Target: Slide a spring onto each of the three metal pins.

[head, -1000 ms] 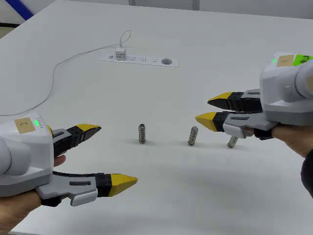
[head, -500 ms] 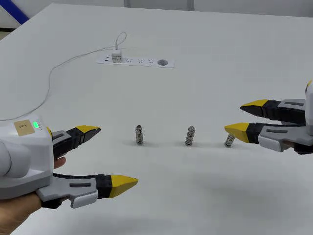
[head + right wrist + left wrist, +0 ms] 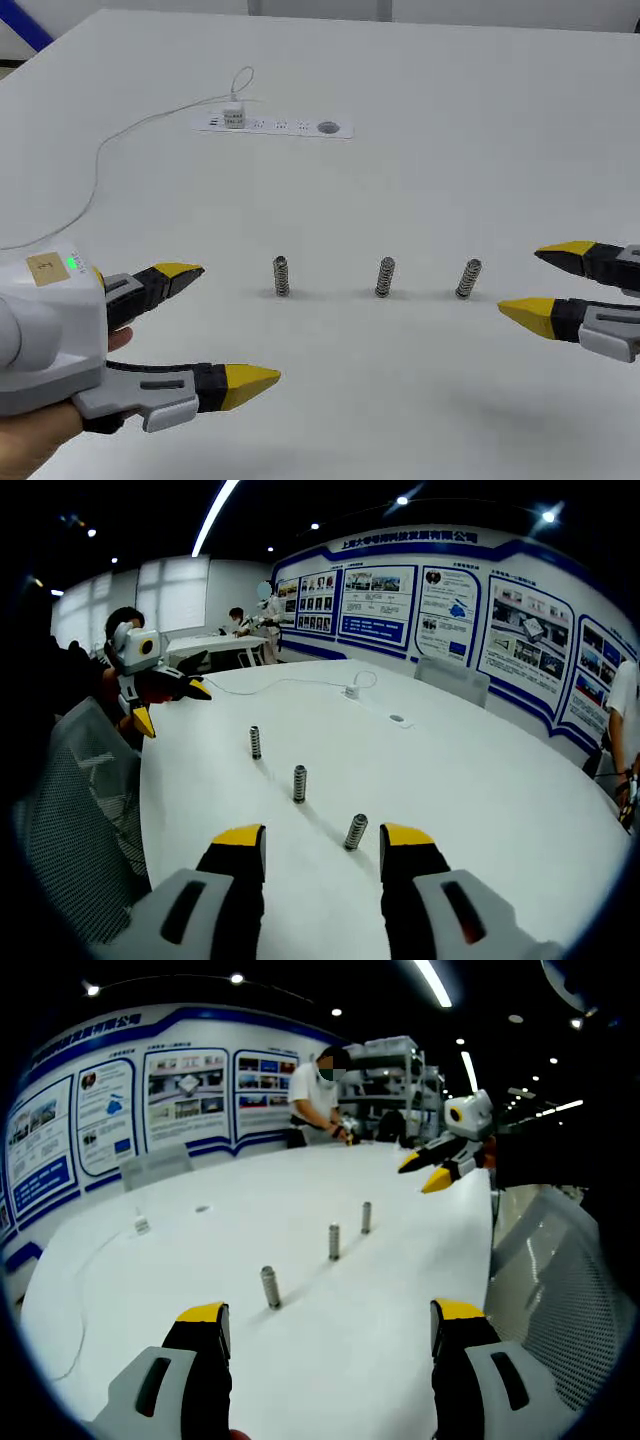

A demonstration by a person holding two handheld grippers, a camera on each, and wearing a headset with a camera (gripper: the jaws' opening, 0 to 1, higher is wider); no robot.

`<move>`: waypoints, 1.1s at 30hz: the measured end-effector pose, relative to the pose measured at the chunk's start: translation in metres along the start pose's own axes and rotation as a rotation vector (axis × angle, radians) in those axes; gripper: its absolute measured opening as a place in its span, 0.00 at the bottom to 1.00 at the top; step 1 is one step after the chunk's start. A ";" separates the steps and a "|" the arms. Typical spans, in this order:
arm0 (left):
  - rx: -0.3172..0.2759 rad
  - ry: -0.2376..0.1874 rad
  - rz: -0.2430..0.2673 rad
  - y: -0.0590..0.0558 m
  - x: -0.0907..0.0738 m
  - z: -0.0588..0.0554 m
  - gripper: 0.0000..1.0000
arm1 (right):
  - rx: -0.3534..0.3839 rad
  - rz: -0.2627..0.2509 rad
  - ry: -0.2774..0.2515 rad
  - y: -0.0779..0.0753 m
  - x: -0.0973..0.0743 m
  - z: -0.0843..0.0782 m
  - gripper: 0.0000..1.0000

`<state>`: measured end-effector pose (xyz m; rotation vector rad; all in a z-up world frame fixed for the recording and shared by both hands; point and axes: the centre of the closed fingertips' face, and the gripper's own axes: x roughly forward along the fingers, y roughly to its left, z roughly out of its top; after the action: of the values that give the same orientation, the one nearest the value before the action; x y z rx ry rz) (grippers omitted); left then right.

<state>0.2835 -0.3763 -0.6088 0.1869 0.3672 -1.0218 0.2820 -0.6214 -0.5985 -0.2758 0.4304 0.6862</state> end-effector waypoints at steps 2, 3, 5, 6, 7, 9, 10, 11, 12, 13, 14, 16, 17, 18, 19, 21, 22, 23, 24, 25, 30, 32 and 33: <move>-0.002 0.004 0.000 0.000 0.000 -0.002 0.84 | -0.003 0.000 0.008 0.000 -0.002 -0.007 0.48; -0.003 0.004 0.000 0.000 0.000 -0.002 0.84 | -0.003 -0.001 0.013 -0.001 -0.003 -0.009 0.49; -0.006 0.004 0.002 0.000 0.000 -0.003 0.84 | -0.008 0.001 0.016 0.000 -0.005 -0.014 0.52; -0.007 0.005 0.003 0.001 0.000 -0.004 0.84 | -0.007 0.005 0.015 0.001 -0.006 -0.015 0.53; -0.009 0.006 0.004 0.001 0.000 -0.004 0.84 | -0.004 0.011 0.011 0.003 -0.007 -0.016 0.54; -0.011 0.008 0.005 0.001 -0.001 -0.006 0.84 | -0.002 0.007 0.012 0.004 -0.008 -0.018 0.55; -0.011 0.009 0.006 0.001 -0.001 -0.006 0.84 | -0.002 0.006 0.020 0.003 -0.008 -0.020 0.56; -0.012 0.009 0.006 0.001 -0.001 -0.006 0.84 | -0.002 0.007 0.022 0.004 -0.009 -0.022 0.56; -0.013 0.010 0.007 0.001 -0.001 -0.006 0.84 | 0.003 0.005 0.020 0.004 -0.010 -0.023 0.57; -0.013 0.010 0.007 0.001 -0.001 -0.006 0.84 | 0.006 0.004 0.017 0.004 -0.010 -0.024 0.58; -0.014 0.009 0.008 0.002 -0.001 -0.006 0.84 | 0.009 0.005 0.015 0.005 -0.011 -0.024 0.59; -0.016 0.009 0.009 0.002 -0.002 -0.007 0.84 | 0.014 0.007 0.011 0.007 -0.012 -0.026 0.61; -0.017 0.010 0.009 0.003 -0.002 -0.007 0.84 | 0.019 0.008 0.007 0.007 -0.012 -0.026 0.62; -0.018 0.011 0.010 0.003 -0.002 -0.008 0.84 | 0.022 0.007 0.004 0.008 -0.013 -0.026 0.63; -0.020 0.012 0.011 0.003 -0.002 -0.009 0.84 | 0.022 0.007 0.004 0.009 -0.013 -0.027 0.64; -0.022 0.014 0.014 0.004 -0.003 -0.010 0.84 | 0.025 0.004 0.006 0.009 -0.013 -0.028 0.65; -0.024 0.014 0.015 0.004 -0.003 -0.010 0.85 | 0.028 0.002 0.005 0.009 -0.013 -0.028 0.65; -0.025 0.015 0.016 0.004 -0.004 -0.011 0.85 | 0.032 0.001 0.003 0.009 -0.013 -0.027 0.66; -0.026 0.016 0.016 0.004 -0.004 -0.011 0.85 | 0.032 -0.001 0.001 0.009 -0.014 -0.027 0.66; -0.026 0.017 0.016 0.004 -0.004 -0.012 0.85 | 0.031 -0.003 0.001 0.009 -0.014 -0.027 0.66; -0.028 0.015 0.017 0.004 -0.004 -0.012 0.85 | 0.031 -0.002 -0.004 0.009 -0.015 -0.024 0.67; -0.028 0.014 0.017 0.004 -0.003 -0.012 0.85 | 0.029 -0.004 -0.003 0.008 -0.015 -0.024 0.68; -0.027 0.014 0.017 0.004 -0.003 -0.012 0.85 | 0.029 -0.004 -0.003 0.008 -0.015 -0.024 0.68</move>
<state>0.2831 -0.3677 -0.6183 0.1721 0.3911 -0.9986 0.2590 -0.6326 -0.6132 -0.2482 0.4365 0.6760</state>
